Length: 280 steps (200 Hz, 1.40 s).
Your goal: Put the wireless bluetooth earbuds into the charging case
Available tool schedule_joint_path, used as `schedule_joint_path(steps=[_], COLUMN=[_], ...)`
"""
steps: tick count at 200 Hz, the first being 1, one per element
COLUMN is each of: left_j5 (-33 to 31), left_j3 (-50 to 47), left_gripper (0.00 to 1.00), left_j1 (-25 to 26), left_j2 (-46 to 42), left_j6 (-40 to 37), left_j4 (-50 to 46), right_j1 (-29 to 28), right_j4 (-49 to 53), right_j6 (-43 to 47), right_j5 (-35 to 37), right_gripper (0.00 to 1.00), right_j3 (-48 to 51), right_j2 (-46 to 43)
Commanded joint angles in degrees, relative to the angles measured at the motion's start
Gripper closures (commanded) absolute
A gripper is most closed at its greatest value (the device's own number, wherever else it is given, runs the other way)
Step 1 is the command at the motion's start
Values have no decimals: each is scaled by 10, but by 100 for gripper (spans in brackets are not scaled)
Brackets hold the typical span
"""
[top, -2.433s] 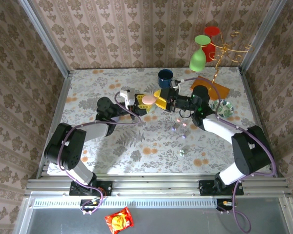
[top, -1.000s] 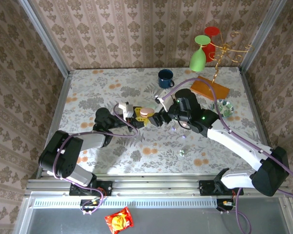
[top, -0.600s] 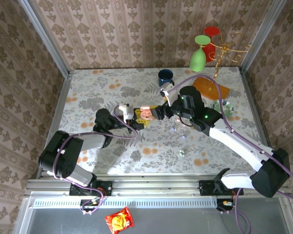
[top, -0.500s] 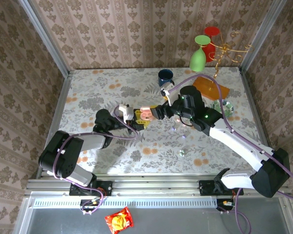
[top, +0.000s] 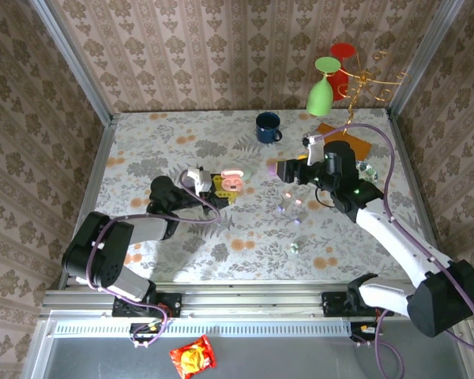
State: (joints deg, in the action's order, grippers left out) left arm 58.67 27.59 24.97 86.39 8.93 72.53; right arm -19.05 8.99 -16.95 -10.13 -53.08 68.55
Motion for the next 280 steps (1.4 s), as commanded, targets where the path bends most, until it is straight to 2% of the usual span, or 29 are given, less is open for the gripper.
schedule_joint_path(steps=[1, 37, 62, 89, 125, 162, 221, 280], left_j5=[8, 12, 15, 18, 21, 22, 24, 24], left_j3=[-10, -9, -8, -7, -4, -1, 5, 5], left_gripper=[66, 66, 66, 66, 66, 66, 66, 66], left_j1=[-3, -3, -3, -3, -1, -1, -1, -3], left_j2=[-10, -9, -9, -11, -9, -11, -8, -6], left_j6=[-14, -13, -10, -7, -7, -1, 7, 8], left_j4=[18, 19, 19, 18, 18, 18, 19, 18], right_j1=[19, 31, 31, 32, 34, 35, 34, 33], right_j4=[98, 173, 203, 201, 189, 183, 175, 171], right_j6=[-55, -12, 14, 38, 38, 32, 17, 15], right_j5=[49, 26, 48, 68, 40, 18, -8, -24], right_gripper=[20, 22, 21, 19, 19, 19, 23, 26], right_j3=[-6, -51, -93, -129, -164, -146, -79, -60], right_j2=[44, 168, 254, 325, 385, 398, 343, 320])
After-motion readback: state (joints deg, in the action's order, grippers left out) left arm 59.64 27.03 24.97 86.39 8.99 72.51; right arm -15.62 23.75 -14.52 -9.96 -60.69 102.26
